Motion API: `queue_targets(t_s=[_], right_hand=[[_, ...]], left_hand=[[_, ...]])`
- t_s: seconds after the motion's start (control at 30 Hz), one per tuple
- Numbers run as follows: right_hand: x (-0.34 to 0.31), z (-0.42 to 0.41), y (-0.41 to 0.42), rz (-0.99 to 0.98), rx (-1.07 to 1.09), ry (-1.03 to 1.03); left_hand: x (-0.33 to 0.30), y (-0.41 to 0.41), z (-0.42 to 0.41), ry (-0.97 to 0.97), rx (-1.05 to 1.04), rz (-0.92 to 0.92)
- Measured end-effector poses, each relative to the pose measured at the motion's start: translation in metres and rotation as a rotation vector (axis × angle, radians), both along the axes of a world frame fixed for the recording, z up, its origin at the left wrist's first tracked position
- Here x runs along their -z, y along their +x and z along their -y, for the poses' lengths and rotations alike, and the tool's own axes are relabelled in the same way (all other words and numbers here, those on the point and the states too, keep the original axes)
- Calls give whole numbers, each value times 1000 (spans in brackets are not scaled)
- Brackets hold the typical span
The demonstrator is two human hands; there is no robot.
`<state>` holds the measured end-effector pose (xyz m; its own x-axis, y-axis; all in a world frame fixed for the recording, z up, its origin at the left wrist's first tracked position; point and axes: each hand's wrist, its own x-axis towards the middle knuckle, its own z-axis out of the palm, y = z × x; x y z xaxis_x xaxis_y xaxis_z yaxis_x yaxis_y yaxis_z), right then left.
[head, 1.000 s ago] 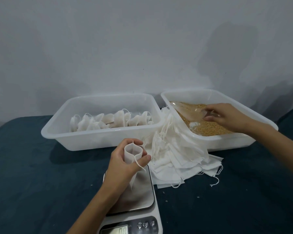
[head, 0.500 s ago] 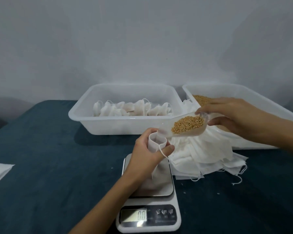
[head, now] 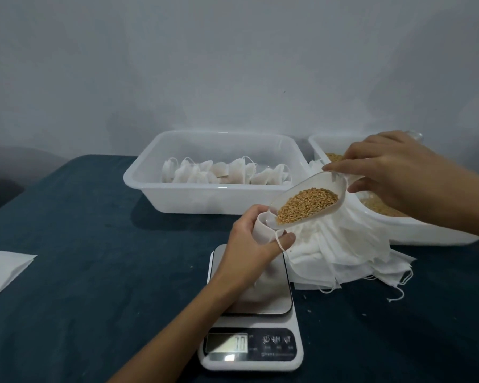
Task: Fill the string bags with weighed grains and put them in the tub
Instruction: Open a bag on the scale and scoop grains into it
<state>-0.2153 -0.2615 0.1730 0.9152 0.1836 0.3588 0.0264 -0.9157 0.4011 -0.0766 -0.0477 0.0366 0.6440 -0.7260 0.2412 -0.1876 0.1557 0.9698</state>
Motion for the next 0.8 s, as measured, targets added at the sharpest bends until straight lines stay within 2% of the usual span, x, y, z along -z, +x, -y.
queue_targets(t_s=[0.8], right_hand=[[1,-2,8,-21,16,-25]], left_hand=[[-8,-2,-4,-38,-11,-13]])
